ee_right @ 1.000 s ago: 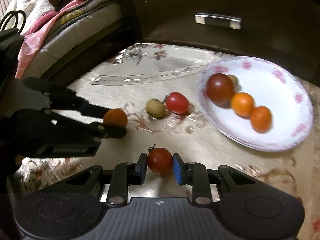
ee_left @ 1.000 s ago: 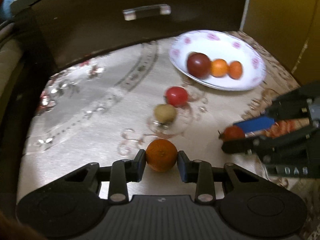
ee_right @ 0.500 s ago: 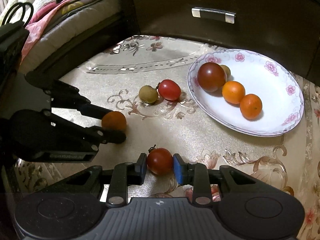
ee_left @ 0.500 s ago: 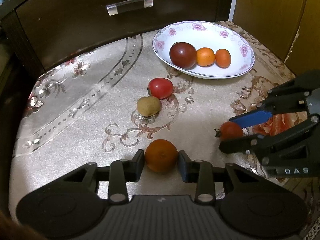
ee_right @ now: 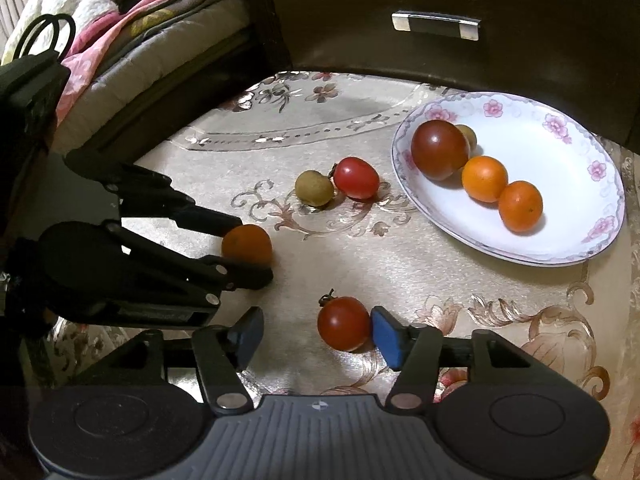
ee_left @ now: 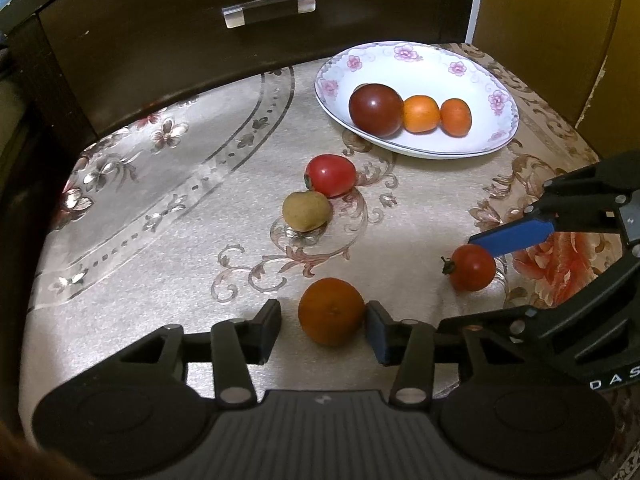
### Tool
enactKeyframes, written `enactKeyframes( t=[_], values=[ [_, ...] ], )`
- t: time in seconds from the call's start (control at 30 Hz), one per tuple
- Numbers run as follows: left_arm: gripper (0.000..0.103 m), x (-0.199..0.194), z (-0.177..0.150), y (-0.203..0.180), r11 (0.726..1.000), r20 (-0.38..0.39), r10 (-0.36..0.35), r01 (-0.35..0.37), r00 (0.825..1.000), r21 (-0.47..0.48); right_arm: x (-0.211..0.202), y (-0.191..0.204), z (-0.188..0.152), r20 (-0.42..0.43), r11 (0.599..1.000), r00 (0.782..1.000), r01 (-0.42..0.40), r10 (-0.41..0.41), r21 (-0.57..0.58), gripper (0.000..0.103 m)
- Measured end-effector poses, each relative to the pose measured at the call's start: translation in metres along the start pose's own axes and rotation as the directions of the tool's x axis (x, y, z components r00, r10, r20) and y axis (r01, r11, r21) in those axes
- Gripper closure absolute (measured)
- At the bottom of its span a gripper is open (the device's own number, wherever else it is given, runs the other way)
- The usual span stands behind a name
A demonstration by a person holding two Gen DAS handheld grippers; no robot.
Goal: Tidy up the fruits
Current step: 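Carry the red tomato and mandarin toward the white plate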
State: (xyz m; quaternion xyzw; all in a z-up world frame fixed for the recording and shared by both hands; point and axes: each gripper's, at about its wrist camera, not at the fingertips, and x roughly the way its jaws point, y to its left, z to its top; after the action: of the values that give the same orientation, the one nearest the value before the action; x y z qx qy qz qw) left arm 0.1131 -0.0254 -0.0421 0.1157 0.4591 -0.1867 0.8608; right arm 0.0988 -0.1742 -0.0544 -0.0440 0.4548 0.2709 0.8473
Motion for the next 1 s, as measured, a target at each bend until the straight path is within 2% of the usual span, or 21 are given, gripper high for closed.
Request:
enactKeyframes(
  t=[0.1, 0.2, 0.27, 0.4, 0.67, 1.0],
  values=[
    [0.049, 0.0, 0.0, 0.0, 1.0, 0.003, 0.002, -0.002, 1.0, 0.002, 0.0, 0.002, 0.0, -0.009, 1.0, 1.0, 0.019, -0.019, -0.021, 0.055],
    [0.049, 0.0, 0.0, -0.001, 1.0, 0.006, 0.006, -0.006, 1.0, 0.001, 0.0, 0.003, 0.0, -0.01, 0.998, 0.999, 0.053, -0.053, -0.034, 0.066],
    [0.051, -0.001, 0.0, -0.002, 1.0, 0.009, 0.009, -0.009, 1.0, 0.004, -0.001, 0.002, 0.001, -0.01, 0.996, 0.997, 0.079, -0.079, -0.035, 0.08],
    [0.06, -0.002, 0.0, -0.006, 1.0, 0.014, 0.004, -0.004, 1.0, 0.018, -0.001, -0.002, 0.001, -0.013, 0.996, 0.996, 0.083, -0.084, -0.031, 0.082],
    [0.06, -0.004, 0.002, -0.007, 1.0, 0.015, -0.001, 0.001, 1.0, 0.02, -0.001, -0.002, 0.002, -0.014, 0.995, 0.995, 0.096, -0.096, -0.025, 0.082],
    [0.06, -0.011, 0.009, -0.011, 1.0, 0.051, -0.028, 0.028, 0.998, 0.0, -0.012, -0.003, 0.004, 0.016, 0.995, 0.995, 0.102, -0.102, -0.006, 0.082]
  ],
)
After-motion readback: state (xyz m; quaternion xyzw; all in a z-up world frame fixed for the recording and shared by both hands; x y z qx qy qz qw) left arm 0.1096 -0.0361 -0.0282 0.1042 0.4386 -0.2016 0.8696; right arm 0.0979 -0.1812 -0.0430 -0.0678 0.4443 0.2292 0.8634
